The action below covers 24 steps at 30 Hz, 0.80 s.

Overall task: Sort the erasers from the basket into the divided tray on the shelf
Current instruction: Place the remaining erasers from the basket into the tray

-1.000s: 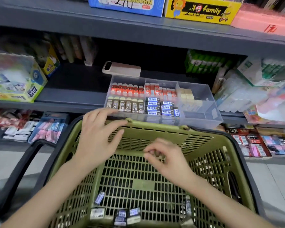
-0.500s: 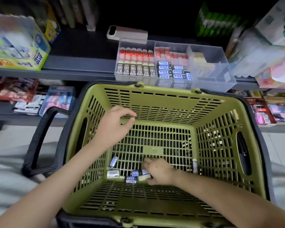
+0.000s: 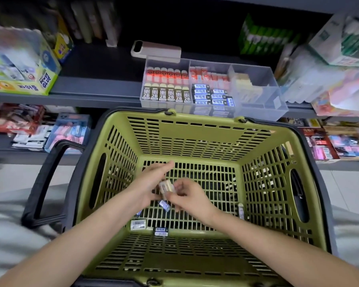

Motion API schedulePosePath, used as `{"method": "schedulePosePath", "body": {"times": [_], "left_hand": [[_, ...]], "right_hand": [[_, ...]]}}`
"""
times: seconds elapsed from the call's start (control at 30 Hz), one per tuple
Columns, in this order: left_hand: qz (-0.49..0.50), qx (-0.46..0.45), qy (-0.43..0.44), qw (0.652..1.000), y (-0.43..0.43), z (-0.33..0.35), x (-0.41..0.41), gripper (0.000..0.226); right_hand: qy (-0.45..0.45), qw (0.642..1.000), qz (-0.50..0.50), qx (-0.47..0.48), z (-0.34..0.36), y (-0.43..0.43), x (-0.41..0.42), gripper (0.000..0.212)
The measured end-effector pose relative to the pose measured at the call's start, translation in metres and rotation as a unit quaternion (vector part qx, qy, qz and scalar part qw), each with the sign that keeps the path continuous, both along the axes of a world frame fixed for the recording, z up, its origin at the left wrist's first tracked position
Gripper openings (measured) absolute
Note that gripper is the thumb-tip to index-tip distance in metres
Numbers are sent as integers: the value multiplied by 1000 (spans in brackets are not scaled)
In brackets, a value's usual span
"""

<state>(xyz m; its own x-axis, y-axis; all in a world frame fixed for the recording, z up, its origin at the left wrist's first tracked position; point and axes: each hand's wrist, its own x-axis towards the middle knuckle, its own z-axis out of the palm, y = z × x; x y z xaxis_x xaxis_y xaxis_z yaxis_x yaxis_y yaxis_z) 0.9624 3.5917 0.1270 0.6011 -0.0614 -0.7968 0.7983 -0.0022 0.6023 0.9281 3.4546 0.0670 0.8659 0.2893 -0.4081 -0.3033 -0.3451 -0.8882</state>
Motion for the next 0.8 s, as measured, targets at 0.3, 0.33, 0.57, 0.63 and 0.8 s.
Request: {"method": "schedulePosePath", "body": {"times": [0.3,0.33,0.57,0.63,0.8], "left_hand": [[67,-134,109,983,27,5,1,18],[84,-138,111,981,29,6,1,17],[126,-168,-12,978,57,31,15,17],[122,-186,-33,974,66,35,17,21],[114,-227,-96,962,82,40,18,22]], "right_hand": [[-5,990,13,140,39,-6,17,12],[-18,995,9,100,32,-7,18,15],[-43,895,272,-352,-43,5,-4,52],[-78,858,310,-403,-58,13,-13,47],[-98,895,236,-367,-73,14,-10,11]]}}
